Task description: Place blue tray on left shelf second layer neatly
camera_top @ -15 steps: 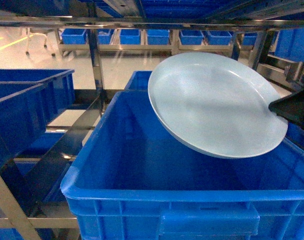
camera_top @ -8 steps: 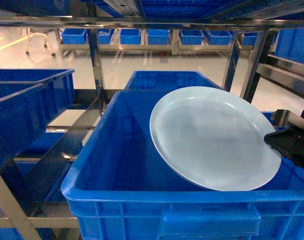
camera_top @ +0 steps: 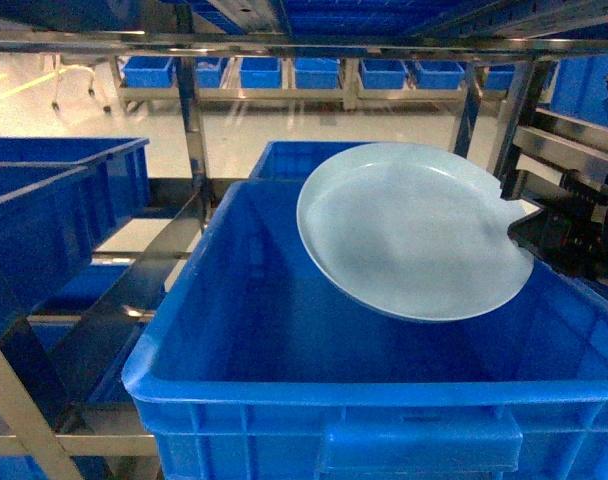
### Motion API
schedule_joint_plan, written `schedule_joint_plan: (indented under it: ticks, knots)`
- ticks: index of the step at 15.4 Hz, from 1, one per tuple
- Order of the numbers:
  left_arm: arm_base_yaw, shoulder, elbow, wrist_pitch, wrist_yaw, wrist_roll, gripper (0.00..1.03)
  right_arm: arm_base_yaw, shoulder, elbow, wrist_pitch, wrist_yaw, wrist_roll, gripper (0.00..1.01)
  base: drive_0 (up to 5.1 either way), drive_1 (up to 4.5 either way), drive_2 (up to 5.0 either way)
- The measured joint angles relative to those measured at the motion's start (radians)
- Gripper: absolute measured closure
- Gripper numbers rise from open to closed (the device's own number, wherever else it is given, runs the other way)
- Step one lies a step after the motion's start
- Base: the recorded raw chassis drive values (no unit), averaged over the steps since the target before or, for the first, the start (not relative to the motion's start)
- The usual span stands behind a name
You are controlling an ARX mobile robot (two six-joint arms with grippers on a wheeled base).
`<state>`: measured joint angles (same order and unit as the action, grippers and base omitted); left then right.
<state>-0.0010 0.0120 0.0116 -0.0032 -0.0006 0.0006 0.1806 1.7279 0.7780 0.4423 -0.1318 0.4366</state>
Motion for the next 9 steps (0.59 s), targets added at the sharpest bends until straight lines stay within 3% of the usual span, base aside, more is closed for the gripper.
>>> schedule_joint_plan:
  ticks: [3,5,6,9]
  knots:
    - [0.000,0.000,0.000,0.000,0.000,0.000,0.05,0.032,0.005,0.008,0.023,0.005,-0.005,0.99,0.0,0.00,0.0]
    - [0.000,0.000,0.000,0.000,0.000,0.000,0.05,0.051,0.005,0.006,0.079,0.017,0.000,0.75,0.0,0.00,0.0]
    - [0.000,0.000,0.000,0.000,0.000,0.000,0.05,0.057,0.005,-0.003,0.082,0.019,0.001,0.58,0.0,0.00,0.0]
    - [0.000,0.000,0.000,0.000,0.000,0.000,0.05,0.069,-0.036,-0.059,0.086,0.009,0.022,0.22,0.0,0.00,0.0]
